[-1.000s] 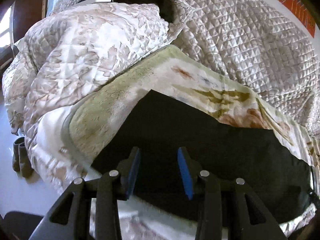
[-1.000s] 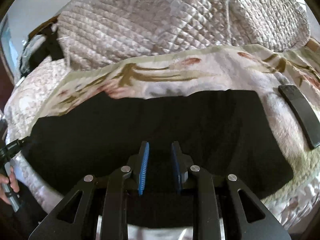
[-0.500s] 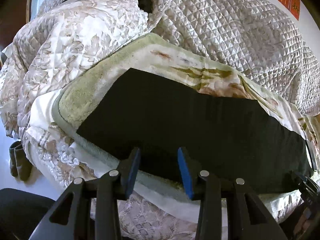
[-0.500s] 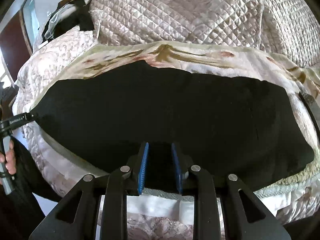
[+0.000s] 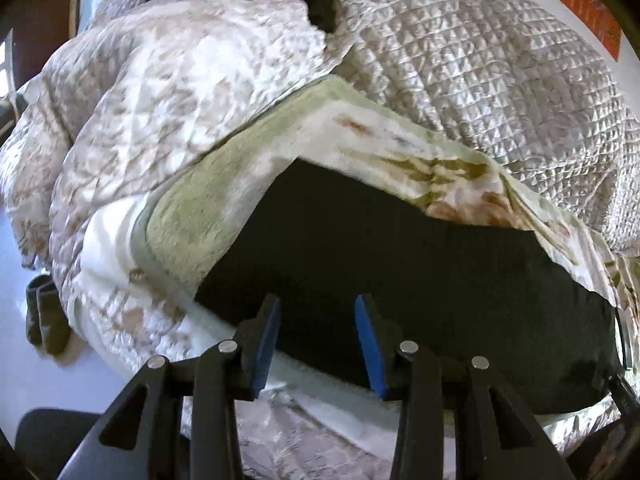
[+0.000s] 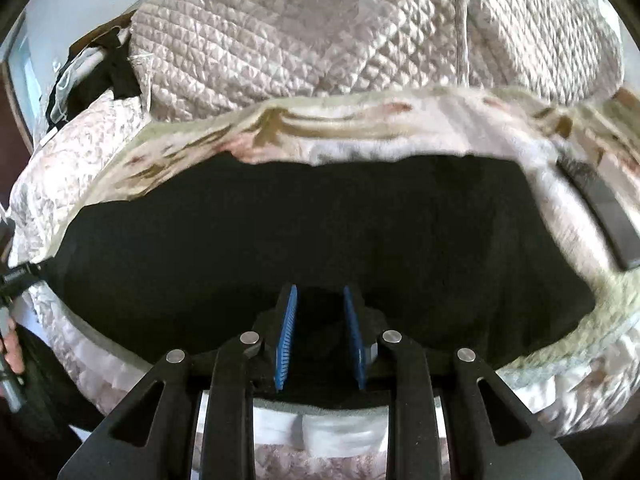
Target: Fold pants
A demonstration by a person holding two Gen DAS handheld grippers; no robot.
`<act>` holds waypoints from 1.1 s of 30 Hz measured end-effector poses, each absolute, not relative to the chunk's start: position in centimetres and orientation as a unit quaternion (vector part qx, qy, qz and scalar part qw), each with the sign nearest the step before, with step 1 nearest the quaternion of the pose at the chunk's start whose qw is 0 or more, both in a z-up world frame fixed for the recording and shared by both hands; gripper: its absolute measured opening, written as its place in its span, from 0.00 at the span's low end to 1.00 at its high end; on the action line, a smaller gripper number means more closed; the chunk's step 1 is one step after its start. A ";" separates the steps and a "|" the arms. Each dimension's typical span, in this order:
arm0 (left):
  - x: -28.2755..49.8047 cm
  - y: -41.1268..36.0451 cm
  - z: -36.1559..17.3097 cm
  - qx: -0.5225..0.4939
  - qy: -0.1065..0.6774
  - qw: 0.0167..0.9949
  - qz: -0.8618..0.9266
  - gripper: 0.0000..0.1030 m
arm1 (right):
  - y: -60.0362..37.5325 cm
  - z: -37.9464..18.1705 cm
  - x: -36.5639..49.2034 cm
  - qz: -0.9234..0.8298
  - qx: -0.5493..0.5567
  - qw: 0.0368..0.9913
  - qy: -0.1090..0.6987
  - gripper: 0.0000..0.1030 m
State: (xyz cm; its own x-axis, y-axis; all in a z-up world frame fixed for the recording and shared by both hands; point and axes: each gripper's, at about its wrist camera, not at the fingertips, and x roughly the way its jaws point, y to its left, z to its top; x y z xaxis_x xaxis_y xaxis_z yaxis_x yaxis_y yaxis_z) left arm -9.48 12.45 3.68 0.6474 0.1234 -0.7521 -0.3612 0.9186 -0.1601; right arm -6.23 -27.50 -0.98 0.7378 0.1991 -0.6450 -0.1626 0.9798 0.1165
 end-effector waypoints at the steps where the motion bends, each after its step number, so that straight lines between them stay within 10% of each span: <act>1: -9.2 12.3 4.1 -0.145 0.394 0.898 0.134 0.40 | -27.5 -0.8 -6.0 0.099 0.029 0.932 0.349 0.24; 7: -7.0 12.3 5.1 -0.123 0.392 0.902 0.134 0.42 | -26.8 0.2 -4.9 0.117 0.017 0.931 0.346 0.24; 11: -6.1 12.7 4.8 -0.115 0.397 0.900 0.136 0.48 | -25.8 0.4 -4.6 0.133 0.011 0.931 0.340 0.54; 27: -4.1 15.7 1.4 -0.105 0.423 0.882 0.181 0.70 | -23.0 -1.1 -3.4 0.178 0.000 0.918 0.354 0.54; 33: -4.3 14.6 1.3 -0.086 0.420 0.886 0.178 0.55 | -23.1 -1.4 -3.3 0.182 0.009 0.917 0.355 0.54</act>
